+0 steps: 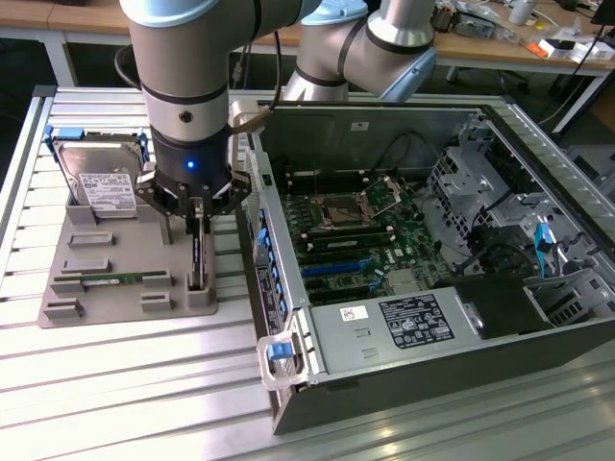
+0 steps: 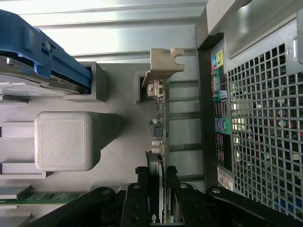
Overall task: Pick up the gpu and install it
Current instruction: 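Pick up the gpu and move the gpu toward the slot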
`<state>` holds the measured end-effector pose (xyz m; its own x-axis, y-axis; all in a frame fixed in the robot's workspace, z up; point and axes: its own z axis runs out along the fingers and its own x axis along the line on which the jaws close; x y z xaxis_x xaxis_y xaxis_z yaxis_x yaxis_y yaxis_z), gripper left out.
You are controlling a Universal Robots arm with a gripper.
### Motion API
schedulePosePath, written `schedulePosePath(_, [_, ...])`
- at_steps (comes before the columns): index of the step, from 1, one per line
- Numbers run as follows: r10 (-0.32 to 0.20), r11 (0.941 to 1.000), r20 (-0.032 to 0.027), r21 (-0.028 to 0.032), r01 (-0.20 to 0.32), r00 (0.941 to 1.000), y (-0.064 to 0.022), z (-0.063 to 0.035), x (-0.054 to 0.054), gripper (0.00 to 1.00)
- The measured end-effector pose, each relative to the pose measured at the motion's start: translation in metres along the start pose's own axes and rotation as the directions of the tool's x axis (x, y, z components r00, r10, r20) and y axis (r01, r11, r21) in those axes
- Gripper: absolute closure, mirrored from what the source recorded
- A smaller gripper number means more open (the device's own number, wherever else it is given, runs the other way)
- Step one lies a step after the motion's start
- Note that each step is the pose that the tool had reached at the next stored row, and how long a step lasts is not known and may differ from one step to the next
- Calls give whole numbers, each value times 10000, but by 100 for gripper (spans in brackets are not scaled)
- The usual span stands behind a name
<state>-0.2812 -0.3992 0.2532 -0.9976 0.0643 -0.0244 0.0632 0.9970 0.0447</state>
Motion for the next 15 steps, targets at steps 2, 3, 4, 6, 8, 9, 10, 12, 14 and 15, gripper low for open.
schedulePosePath(2, [0,10000,0,0,0,10000,0,-2,0,73])
schedulePosePath(3, [0,10000,0,0,0,10000,0,-2,0,73])
schedulePosePath(4, [0,10000,0,0,0,10000,0,-4,0,73])
schedulePosePath(6, [0,10000,0,0,0,10000,1,-10,0,73])
schedulePosePath(8, [0,10000,0,0,0,10000,1,-15,0,73])
schedulePosePath(9, [0,10000,0,0,0,10000,1,-16,0,73])
schedulePosePath(10, [0,10000,1,-1,0,10000,1,-16,0,73])
schedulePosePath(12, [0,10000,0,0,0,10000,1,-17,-1,73])
schedulePosePath(14, [0,10000,0,0,0,10000,1,-19,0,73])
schedulePosePath(15, [0,10000,0,0,0,10000,1,-20,-1,73])
